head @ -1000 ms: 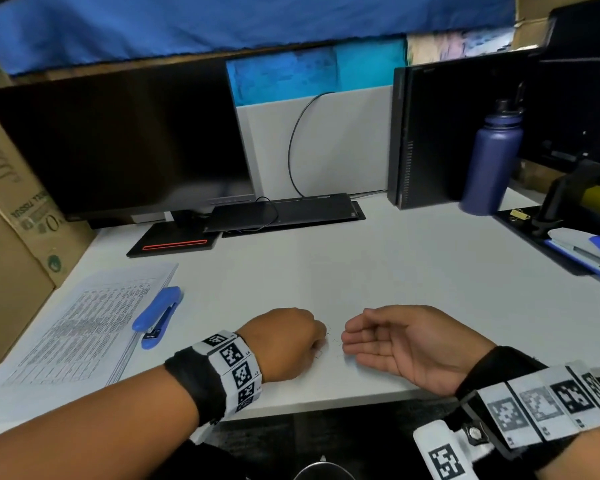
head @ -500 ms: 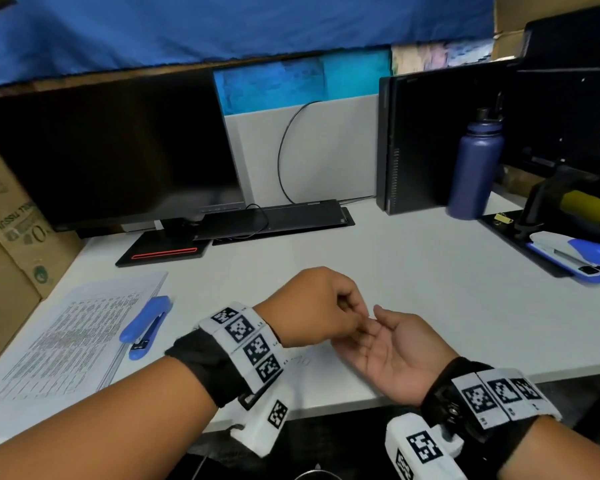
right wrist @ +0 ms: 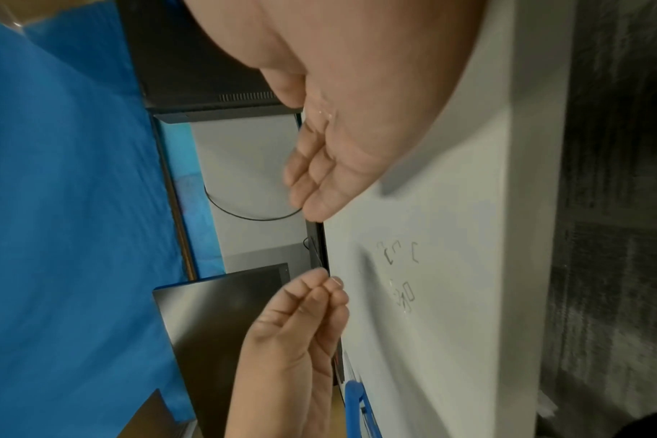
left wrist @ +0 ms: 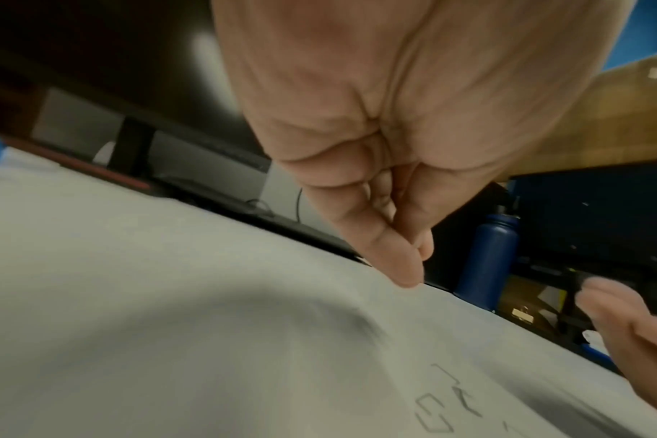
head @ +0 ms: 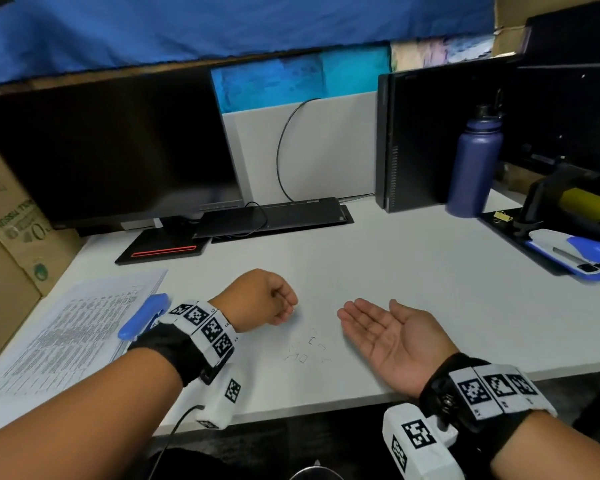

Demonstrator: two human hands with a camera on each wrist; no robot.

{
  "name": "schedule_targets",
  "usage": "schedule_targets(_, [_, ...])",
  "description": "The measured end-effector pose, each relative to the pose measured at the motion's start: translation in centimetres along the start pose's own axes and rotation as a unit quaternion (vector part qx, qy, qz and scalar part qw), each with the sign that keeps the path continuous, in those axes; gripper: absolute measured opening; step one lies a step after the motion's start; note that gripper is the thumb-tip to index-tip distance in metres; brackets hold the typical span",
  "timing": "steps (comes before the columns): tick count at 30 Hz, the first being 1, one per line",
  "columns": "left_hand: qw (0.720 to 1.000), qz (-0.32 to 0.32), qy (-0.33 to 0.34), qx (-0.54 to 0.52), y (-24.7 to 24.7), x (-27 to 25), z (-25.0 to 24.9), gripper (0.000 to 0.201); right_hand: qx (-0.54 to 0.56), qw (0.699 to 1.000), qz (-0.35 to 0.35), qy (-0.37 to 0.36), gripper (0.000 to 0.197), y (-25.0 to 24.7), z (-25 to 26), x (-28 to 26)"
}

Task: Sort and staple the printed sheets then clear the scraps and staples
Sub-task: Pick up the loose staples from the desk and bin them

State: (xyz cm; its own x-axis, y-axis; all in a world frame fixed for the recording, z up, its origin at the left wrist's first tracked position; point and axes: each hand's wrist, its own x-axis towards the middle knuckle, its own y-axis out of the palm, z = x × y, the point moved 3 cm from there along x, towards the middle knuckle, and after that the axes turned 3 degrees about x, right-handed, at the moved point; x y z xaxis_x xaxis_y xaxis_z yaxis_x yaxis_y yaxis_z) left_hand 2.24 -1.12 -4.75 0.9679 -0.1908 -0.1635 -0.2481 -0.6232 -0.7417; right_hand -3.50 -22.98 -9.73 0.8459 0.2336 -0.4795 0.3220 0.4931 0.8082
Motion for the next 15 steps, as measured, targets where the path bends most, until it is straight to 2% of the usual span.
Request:
schedule_targets(2, [1.000,0.002,-0.003,0.014,0.4,0.4,1.2,0.025,-0.011,1.000,-0.005,-0.002,0.052,-0.1,0.3,0.1])
schedule_targets(4, [0.994,0.006,0.020,0.106,0.9,0.5,1.5,0.024,-0.020,1.000,-0.010,-0.006,0.052,-0.3,0.4,0.3])
schedule_targets(7, [0.970,0.047,0.063,0.231,2.2,0.3,0.9,0.030,-0.028,0.999,-0.018,-0.008,0.052,-0.6,0.6,0.5])
schedule_targets(10, [0.959,0.069,0.085,0.261,3.7,0.5,0.1,0.036,-0.036,0.999,-0.022,-0.002,0.053,-0.7,0.6,0.6])
schedule_targets(15, [0.941,0.085,0.139,0.296,5.5,0.1,-1.4,0.035,-0.040,0.999,-0.025,-0.005,0.053,-0.8,0.9,0.6])
